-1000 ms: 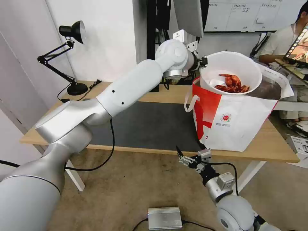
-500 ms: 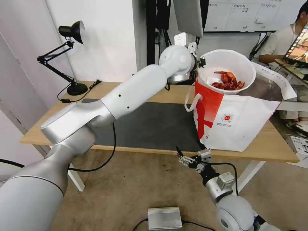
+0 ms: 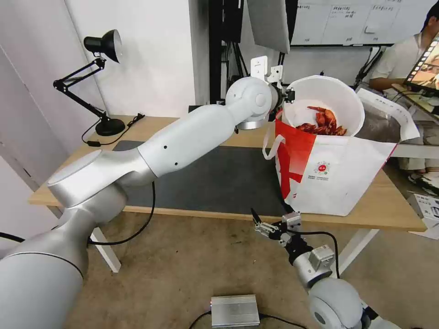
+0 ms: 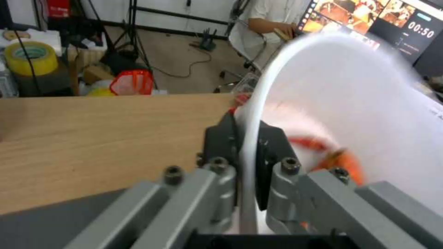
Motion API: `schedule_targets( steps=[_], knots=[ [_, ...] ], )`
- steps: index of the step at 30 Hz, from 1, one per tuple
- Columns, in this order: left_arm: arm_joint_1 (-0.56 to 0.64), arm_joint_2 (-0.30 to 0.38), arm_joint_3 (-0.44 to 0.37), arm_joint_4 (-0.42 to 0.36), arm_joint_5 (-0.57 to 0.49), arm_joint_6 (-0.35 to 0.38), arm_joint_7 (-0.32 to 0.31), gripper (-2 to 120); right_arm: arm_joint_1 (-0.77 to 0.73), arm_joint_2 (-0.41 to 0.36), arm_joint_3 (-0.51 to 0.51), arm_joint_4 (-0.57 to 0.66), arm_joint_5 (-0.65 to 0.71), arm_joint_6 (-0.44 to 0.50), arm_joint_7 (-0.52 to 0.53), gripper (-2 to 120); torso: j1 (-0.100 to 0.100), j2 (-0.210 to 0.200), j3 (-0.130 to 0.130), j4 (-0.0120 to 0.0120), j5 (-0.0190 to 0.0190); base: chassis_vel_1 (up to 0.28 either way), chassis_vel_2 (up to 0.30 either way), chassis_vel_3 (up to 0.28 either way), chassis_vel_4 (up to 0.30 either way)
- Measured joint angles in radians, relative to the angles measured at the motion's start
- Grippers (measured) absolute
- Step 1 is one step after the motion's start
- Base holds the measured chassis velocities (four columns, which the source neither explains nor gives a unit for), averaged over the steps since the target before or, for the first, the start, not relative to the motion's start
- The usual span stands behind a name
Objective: Pick up the trash from the table and place it into the takeout bag.
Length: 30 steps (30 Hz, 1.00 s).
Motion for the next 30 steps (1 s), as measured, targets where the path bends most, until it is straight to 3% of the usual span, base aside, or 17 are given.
schedule_targets(
  steps=[7,19,25,30],
  knots=[
    [-0.008,0.005,0.007,-0.021,-0.017,0.003,-0.001,39,0.000,0.000,0.000,0.000,0.000,0.000,0.000,100,0.000,0.000,0.000,0.0001,0.0000,0.000,0.000,0.000,0.000],
    [-0.022,0.014,0.010,-0.036,-0.035,0.005,-0.005,76,0.000,0.000,0.000,0.000,0.000,0.000,0.000,100,0.000,0.000,0.000,0.0001,0.0000,0.000,0.000,0.000,0.000],
    [0.001,0.081,0.002,-0.088,-0.030,0.004,-0.007,99,0.000,0.000,0.000,0.000,0.000,0.000,0.000,100,0.000,0.000,0.000,-0.0001,0.0000,0.000,0.000,0.000,0.000],
    [0.025,0.163,-0.017,-0.168,-0.013,0.004,0.007,100,0.000,0.000,0.000,0.000,0.000,0.000,0.000,100,0.000,0.000,0.000,0.0001,-0.0001,0.000,0.000,0.000,0.000]
  ],
)
